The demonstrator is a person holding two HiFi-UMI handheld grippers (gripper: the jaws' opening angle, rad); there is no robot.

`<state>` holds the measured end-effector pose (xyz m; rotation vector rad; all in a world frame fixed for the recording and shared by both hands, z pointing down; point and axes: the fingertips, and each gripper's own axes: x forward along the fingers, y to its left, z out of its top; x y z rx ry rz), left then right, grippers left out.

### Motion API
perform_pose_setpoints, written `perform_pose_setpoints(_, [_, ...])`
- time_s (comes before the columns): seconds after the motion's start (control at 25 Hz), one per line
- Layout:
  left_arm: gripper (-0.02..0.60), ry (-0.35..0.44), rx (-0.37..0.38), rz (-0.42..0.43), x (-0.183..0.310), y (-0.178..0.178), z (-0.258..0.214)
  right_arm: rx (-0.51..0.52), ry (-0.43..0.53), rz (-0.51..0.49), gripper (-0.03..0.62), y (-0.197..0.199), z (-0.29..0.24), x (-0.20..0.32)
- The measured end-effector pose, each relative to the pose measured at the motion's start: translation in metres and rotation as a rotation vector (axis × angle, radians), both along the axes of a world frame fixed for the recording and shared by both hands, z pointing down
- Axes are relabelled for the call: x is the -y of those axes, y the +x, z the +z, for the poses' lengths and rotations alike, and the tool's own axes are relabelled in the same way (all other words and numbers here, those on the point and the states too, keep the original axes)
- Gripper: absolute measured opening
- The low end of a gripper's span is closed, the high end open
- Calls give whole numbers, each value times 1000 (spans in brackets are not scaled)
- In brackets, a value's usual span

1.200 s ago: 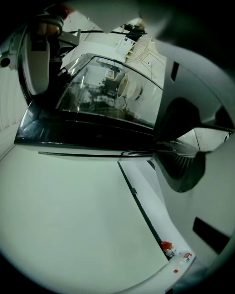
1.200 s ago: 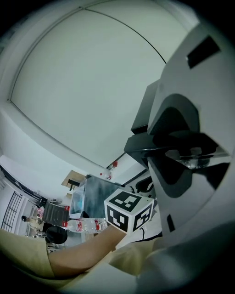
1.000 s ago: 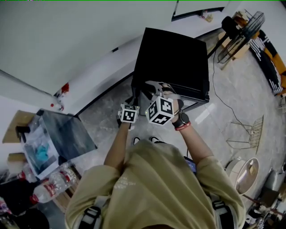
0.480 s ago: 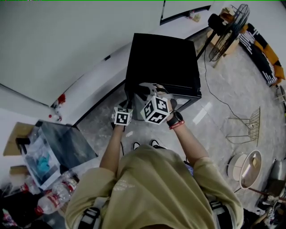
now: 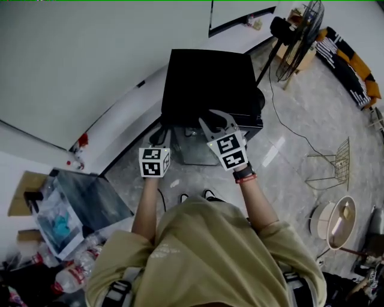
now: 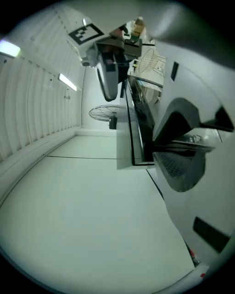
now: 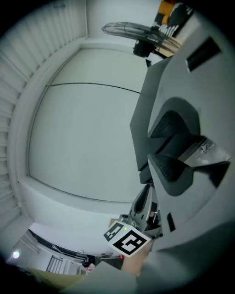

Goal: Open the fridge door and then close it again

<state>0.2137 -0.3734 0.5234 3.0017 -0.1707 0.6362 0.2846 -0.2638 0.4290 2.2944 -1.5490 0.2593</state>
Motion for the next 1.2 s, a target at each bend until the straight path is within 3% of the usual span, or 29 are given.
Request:
perform_pose_setpoints(0.16, [84,-28,-95,27,-24,5,-42,57,102,106,107,10,-15,-33])
perform_pose_setpoints(0.32, [74,-5,-184,47,-41,16,-80,58,185,188,103,18,-27,-55])
perform_pose_setpoints(0.52, [49,35,-273,11,-51,24,-111,62,242,257,64,24,-31,-76])
perform_pose_setpoints(0.8, [20,24,-308,30,-67,29,-119,82,239,305,23,27,-31,-93])
perform_pose_setpoints(1.2, [18,37,-330,66,-80,34,-121,57,273,332,21,32,-36,-106])
